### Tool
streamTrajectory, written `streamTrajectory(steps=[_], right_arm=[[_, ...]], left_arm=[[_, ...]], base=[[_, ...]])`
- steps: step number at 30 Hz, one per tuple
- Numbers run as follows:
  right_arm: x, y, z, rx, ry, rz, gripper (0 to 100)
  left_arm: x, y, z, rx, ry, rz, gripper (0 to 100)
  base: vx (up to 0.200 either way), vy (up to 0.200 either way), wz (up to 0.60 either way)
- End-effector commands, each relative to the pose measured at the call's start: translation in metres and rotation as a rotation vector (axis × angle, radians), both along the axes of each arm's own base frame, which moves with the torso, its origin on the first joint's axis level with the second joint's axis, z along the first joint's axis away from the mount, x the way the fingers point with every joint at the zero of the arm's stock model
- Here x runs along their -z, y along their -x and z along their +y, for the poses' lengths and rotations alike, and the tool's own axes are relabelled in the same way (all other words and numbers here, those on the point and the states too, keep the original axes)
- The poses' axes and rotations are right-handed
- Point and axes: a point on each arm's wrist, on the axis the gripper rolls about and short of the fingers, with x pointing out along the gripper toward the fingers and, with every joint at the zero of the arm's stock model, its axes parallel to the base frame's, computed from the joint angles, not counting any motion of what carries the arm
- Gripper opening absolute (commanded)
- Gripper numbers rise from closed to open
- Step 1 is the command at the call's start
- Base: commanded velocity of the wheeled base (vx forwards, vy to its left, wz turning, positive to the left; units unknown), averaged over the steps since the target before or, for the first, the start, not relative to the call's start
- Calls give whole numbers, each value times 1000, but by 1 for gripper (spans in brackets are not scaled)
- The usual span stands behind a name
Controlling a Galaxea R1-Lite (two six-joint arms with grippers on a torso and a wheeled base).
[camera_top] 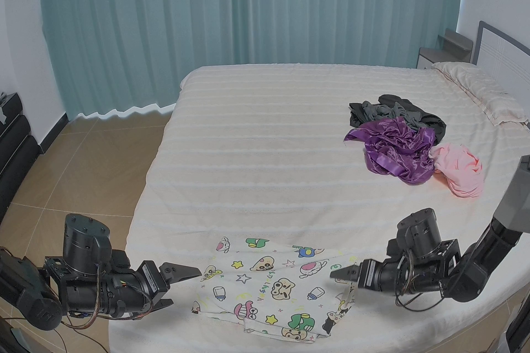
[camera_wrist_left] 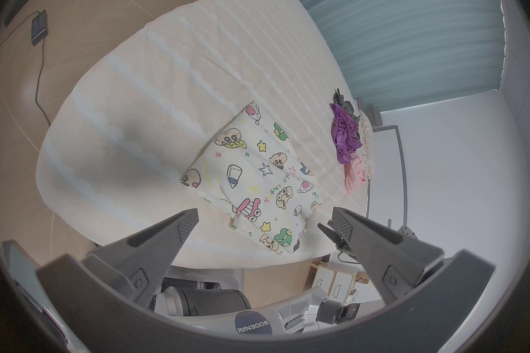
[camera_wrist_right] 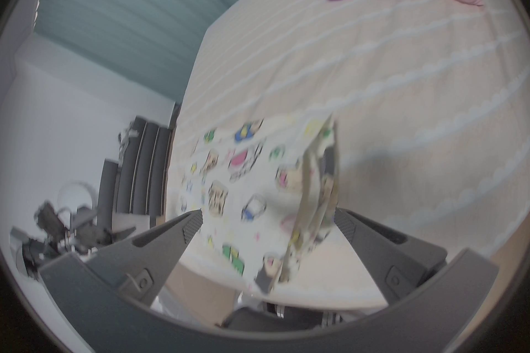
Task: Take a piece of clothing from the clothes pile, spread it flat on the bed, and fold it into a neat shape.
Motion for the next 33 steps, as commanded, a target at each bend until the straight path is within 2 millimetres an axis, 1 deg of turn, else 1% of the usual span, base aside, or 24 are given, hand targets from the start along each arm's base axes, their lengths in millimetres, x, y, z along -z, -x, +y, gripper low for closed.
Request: streamTrajectory(steps=[1, 2, 4, 6, 12, 13, 25, 26, 33], right_arm=[[14, 20, 12, -113, 24, 75, 100], [14, 20, 12, -113, 24, 75, 100], [24, 22, 17, -133, 49, 106, 100], [28, 24, 19, -146, 55, 114, 100], [40, 27, 29, -179, 61, 116, 100], [45, 25, 33, -178, 52, 102, 100], [52, 26, 40, -193, 31, 82, 100], [52, 26, 40, -193, 31, 82, 0], [52, 25, 41, -182, 24, 85, 0]], left_arm=[[7, -1, 0, 1, -14, 28, 100], [7, -1, 0, 1, -14, 28, 100], [7, -1, 0, 1, -14, 30, 100], [8, -1, -1, 1, -16, 32, 100], [9, -2, -1, 0, -18, 35, 100], [9, -2, -1, 0, -18, 35, 100], [8, -3, -1, -2, -17, 33, 100], [8, -3, -1, -2, -17, 33, 100], [8, -3, -1, -2, -17, 33, 100]], base=[[0, 0, 0], [0, 0, 0], [0, 0, 0], [0, 0, 0], [0, 0, 0], [0, 0, 0], [0, 0, 0], [0, 0, 0], [0, 0, 0]])
